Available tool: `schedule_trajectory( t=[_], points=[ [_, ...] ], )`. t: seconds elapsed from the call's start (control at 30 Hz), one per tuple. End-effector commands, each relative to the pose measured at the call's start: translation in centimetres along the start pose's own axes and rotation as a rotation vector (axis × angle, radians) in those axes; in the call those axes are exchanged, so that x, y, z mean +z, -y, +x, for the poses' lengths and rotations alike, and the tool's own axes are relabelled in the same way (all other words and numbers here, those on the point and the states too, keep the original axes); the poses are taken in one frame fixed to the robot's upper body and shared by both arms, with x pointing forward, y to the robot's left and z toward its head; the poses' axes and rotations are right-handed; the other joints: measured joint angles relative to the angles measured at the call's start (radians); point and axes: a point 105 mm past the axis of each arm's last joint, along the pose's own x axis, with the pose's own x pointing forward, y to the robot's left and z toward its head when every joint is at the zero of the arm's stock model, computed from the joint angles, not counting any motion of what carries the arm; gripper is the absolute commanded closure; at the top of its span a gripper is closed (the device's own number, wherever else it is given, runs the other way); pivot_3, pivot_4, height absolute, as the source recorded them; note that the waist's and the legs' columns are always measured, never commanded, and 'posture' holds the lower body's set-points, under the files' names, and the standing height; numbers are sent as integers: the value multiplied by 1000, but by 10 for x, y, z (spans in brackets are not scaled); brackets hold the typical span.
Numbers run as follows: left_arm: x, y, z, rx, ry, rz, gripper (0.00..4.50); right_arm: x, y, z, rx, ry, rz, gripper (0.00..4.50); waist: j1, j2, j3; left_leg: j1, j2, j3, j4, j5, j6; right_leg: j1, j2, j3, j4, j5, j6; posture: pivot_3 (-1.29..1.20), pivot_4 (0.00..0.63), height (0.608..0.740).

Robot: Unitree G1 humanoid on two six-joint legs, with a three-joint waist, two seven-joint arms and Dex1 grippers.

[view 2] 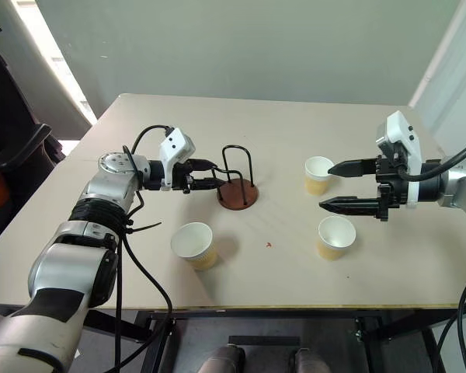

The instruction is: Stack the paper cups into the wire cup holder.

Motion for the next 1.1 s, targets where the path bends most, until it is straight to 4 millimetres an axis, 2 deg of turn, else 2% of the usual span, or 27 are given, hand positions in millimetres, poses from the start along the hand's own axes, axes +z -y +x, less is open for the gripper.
schedule_trajectory(
  t=[0.03,0.1,0.27,0.3,0.47,0.6,0.7,0.83,1.0,1.1],
  points=[
    [22,-4,1,6,55,51,1868,11,-3,-10,-33,17,-46,98,1,0,0,0,0,0,1,0,0,0,0,0,0,0,1,0,150,740],
    [23,-3,1,-2,65,47,2407,11,-3,-10,-41,15,-44,98,2,0,0,-2,-1,0,3,0,0,0,0,0,0,-1,2,0,150,740],
    [23,-2,-3,-22,75,42,4293,10,-3,-11,-50,17,-43,98,3,0,0,-5,-1,1,13,0,-1,0,0,2,0,-3,6,0,150,740],
    [23,-2,-3,-29,82,40,4489,10,-3,-11,-52,17,-43,98,3,0,0,-5,-1,2,14,-1,0,0,0,3,0,-3,7,0,150,740],
    [39,7,-5,-102,146,52,4489,10,-3,-8,-48,24,-50,98,3,0,0,-6,-3,3,15,-5,7,0,-1,7,0,-3,10,0,150,740],
    [53,24,-4,-152,170,115,4489,10,-6,-7,-25,23,-50,98,3,0,0,-6,-3,4,16,-6,8,0,-1,7,0,-3,10,0,150,740],
    [59,50,-4,-194,160,145,4489,6,-13,-5,20,7,-42,98,2,0,0,-5,-4,7,17,-4,6,1,0,9,0,-4,12,0,150,740],
    [68,106,-6,-226,153,122,4489,-26,-34,11,126,-162,-31,98,0,0,0,-4,-8,16,18,-5,7,1,0,15,2,-8,18,0,150,740],
    [65,137,-15,-208,160,73,4489,-43,-42,26,141,-216,-16,98,-2,0,0,-1,-11,21,20,-8,10,2,-2,24,2,-7,23,0,150,740],
    [59,148,-19,-204,124,47,4489,-51,-43,33,140,-235,-9,98,-3,0,0,9,-10,22,19,-11,15,11,-4,25,1,-8,22,0,150,740]
  ],
)
